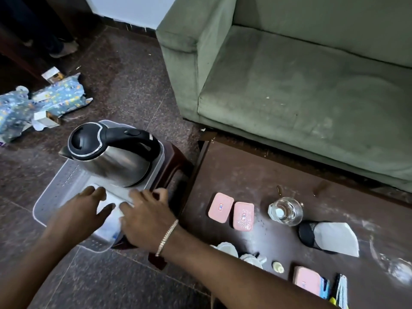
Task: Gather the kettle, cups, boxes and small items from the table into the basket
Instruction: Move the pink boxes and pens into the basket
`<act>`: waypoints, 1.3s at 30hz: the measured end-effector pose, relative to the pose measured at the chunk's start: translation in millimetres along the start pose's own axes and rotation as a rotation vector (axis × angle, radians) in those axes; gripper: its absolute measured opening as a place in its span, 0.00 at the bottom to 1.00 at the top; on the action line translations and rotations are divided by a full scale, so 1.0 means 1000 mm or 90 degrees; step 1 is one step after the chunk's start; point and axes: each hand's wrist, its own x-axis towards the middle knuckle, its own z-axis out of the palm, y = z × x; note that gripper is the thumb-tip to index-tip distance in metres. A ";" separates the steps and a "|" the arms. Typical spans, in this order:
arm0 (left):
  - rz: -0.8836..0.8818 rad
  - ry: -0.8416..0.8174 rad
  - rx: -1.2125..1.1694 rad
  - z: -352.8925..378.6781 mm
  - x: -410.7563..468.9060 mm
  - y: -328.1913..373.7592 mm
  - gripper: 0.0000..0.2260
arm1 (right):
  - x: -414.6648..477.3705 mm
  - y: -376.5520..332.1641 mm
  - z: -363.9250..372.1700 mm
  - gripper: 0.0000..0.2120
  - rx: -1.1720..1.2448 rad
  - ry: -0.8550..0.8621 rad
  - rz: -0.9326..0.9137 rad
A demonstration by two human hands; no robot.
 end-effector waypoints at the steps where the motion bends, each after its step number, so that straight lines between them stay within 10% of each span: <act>1: 0.011 0.026 -0.018 -0.006 -0.004 0.014 0.13 | -0.009 0.012 -0.011 0.07 0.008 0.018 0.018; 16: 0.260 -0.051 -0.147 0.010 -0.007 0.255 0.19 | -0.202 0.191 -0.128 0.16 -0.065 -0.034 0.320; 39: 0.517 -0.235 -0.019 0.137 -0.118 0.446 0.44 | -0.450 0.247 -0.106 0.20 -0.042 -0.005 0.567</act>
